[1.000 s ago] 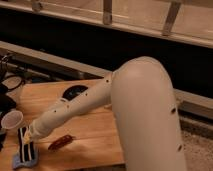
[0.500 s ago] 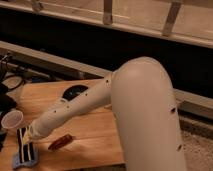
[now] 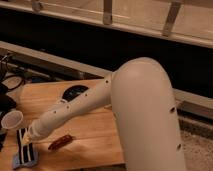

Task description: Place the eraser on the white sponge

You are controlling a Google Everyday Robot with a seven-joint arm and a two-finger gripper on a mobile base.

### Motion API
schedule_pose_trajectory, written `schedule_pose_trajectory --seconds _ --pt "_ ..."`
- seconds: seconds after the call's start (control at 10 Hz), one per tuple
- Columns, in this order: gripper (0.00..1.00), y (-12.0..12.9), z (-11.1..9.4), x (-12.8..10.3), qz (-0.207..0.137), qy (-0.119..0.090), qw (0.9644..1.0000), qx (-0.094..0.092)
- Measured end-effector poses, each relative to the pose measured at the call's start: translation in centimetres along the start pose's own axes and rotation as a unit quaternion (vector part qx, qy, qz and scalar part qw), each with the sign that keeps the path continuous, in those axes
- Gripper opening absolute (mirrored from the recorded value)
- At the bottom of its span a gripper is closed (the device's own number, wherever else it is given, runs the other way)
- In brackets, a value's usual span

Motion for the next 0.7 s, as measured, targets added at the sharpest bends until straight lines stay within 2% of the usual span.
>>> schedule_pose_trajectory --seconds 0.1,0.3,0.7 --pt "0.40 0.08 0.10 0.09 -0.001 0.001 1.0000 -0.001" --pt "0.49 0.06 0.08 0.11 -0.002 0.001 1.0000 -0.002" --pt "0.49 0.27 0.30 0.35 -0.004 0.003 1.0000 -0.003"
